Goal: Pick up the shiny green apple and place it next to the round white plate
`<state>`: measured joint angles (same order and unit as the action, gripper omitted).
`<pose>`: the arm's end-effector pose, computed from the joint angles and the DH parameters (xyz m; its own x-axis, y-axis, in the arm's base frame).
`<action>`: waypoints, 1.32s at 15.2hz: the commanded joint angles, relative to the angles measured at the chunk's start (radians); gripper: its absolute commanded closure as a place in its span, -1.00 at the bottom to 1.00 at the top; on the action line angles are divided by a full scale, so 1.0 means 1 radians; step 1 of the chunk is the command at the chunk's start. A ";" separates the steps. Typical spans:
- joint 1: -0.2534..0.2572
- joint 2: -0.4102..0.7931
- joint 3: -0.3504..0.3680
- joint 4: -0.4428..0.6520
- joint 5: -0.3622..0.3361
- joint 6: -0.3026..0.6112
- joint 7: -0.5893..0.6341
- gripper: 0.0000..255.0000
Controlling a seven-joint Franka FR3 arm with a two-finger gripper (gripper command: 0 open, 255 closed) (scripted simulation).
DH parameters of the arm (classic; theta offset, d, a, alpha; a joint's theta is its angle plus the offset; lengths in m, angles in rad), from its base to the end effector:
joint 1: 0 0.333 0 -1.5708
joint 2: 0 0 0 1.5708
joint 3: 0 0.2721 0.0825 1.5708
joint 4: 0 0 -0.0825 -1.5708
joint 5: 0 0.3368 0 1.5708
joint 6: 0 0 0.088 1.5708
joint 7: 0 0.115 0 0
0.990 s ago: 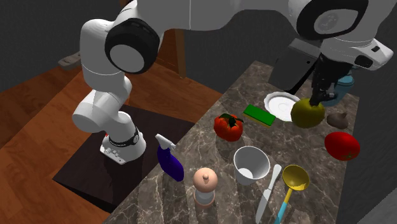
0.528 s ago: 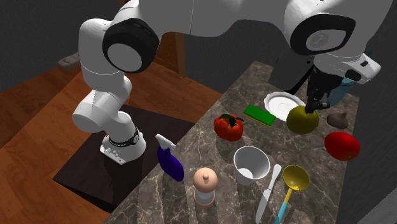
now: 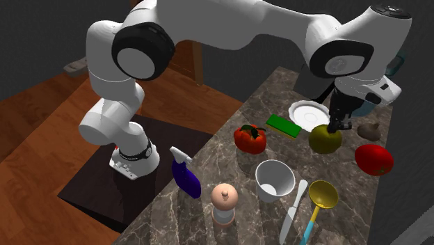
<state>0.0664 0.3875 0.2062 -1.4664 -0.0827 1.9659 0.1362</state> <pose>0.6082 0.1456 0.4385 0.9827 0.1417 0.1192 0.1444 -0.9894 -0.0142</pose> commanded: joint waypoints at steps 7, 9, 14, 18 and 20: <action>-0.001 0.017 -0.003 -0.082 -0.006 0.100 0.004 1.00; -0.001 0.024 -0.004 -0.100 -0.008 0.124 0.006 1.00; -0.001 0.035 -0.005 -0.124 -0.011 0.159 0.008 1.00; -0.001 0.035 -0.005 -0.124 -0.011 0.159 0.008 1.00; -0.001 0.035 -0.005 -0.124 -0.011 0.159 0.008 1.00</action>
<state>0.0653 0.4226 0.2008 -1.5900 -0.0937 2.1243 0.1441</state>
